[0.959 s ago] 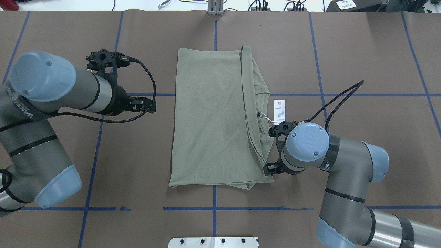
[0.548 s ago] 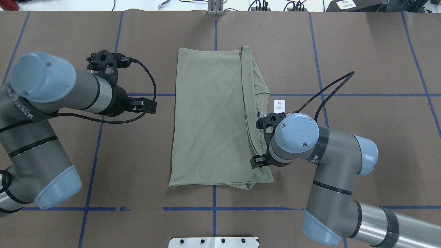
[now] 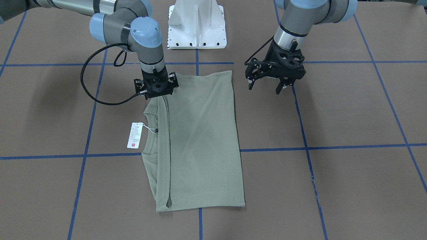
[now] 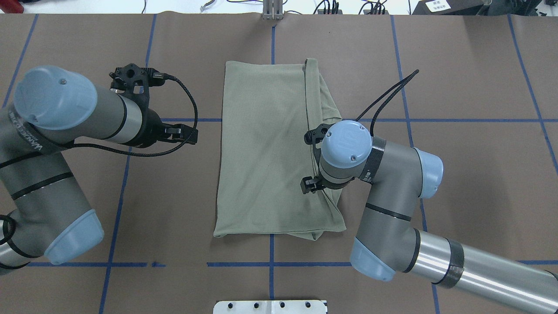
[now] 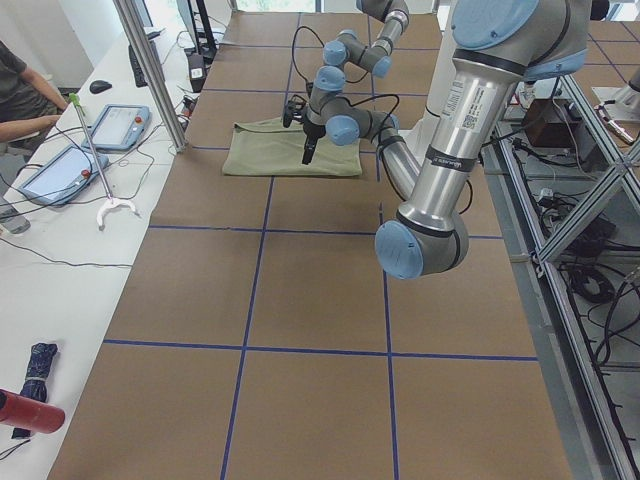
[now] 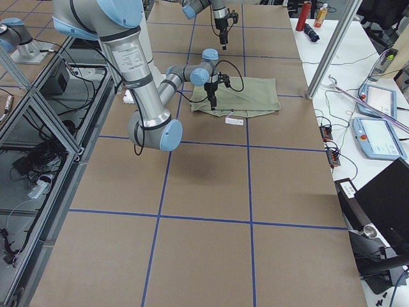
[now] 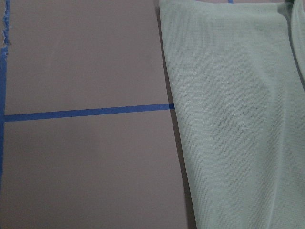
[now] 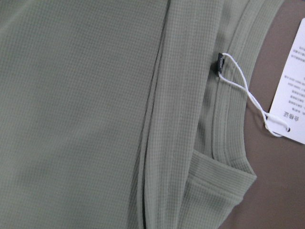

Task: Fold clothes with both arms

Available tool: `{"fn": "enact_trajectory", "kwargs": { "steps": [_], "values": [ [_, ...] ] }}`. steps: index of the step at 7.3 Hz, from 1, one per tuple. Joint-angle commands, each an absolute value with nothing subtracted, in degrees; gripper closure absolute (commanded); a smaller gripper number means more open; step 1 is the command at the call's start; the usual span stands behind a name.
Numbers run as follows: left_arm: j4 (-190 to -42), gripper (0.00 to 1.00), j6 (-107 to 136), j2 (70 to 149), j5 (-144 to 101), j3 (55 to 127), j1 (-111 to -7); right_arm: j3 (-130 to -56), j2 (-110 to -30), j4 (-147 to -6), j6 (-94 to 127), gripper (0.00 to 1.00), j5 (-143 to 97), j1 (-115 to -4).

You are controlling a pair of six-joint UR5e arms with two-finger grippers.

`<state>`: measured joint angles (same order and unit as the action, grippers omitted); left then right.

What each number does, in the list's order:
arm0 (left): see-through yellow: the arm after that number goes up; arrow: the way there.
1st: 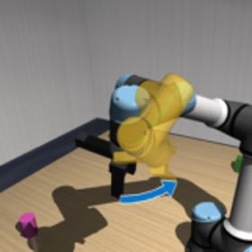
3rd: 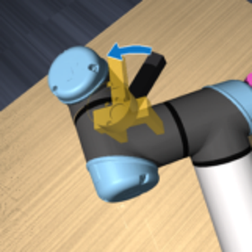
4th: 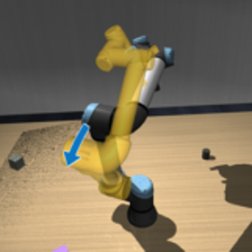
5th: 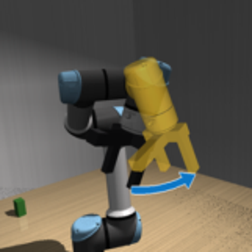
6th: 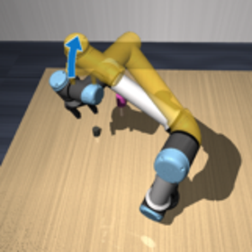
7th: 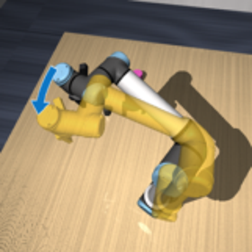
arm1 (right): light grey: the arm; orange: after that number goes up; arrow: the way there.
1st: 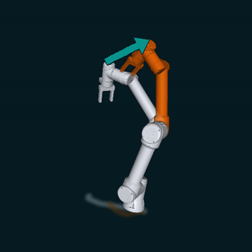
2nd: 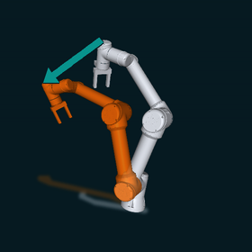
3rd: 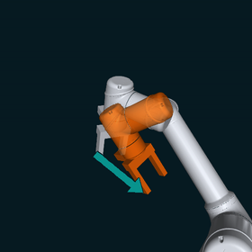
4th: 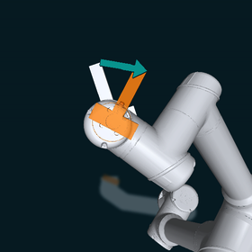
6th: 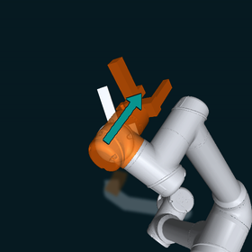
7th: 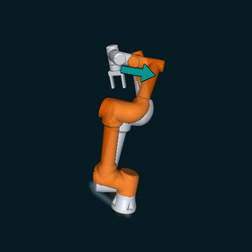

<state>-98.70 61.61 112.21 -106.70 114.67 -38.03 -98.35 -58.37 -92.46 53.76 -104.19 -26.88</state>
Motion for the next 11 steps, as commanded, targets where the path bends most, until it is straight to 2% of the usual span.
{"fn": "enact_trajectory", "kwargs": {
  "steps": [1,9,11],
  "values": [
    [-98.7,0.00,61.7,112.2,-106.7,114.7,-38.0,-96.8,-58.7,-92.3,53.2,0.00,-104.4,-27.1],
    [-98.7,0.00,61.8,112.4,-106.7,114.5,-37.9,-97.1,-61.2,-92.5,53.3,0.00,-106.0,-28.3],
    [-98.7,0.00,61.8,112.9,-106.7,114.5,-37.8,-100.7,-65.9,-92.1,52.3,0.00,-106.7,-29.3]
  ]
}}
